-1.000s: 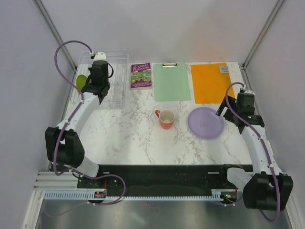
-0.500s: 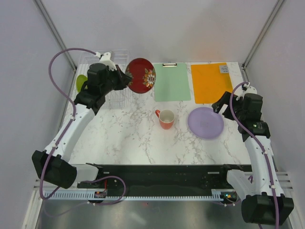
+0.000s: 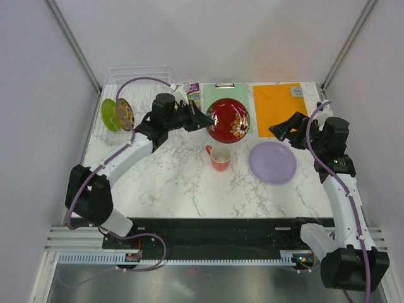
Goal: Unload the plates from the dish rack
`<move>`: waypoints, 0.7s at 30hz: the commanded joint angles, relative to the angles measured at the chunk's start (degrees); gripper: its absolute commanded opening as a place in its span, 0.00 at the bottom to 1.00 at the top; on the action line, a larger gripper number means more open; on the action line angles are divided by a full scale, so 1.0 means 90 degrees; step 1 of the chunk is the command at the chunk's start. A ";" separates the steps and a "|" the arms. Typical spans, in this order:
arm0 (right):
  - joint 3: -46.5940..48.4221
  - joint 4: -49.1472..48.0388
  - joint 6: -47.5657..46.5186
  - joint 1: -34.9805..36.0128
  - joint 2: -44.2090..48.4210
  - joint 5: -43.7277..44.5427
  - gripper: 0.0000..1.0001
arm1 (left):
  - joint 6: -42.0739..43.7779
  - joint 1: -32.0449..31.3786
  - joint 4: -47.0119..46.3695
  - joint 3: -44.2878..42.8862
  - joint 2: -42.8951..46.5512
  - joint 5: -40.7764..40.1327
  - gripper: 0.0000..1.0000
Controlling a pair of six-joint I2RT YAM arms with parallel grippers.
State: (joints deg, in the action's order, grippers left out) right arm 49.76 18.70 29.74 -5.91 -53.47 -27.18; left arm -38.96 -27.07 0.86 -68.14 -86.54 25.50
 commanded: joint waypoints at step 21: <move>-0.0987 -0.3610 0.1939 0.0012 -0.1333 -0.2693 0.77 | -0.1823 -0.0908 -0.2898 0.0090 -0.1155 0.1093 0.02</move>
State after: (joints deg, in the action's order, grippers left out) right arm 42.09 -6.87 44.77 -5.87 -63.59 -47.92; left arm -50.61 -33.50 -16.60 -65.23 -96.49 32.27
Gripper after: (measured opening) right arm 0.813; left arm 0.058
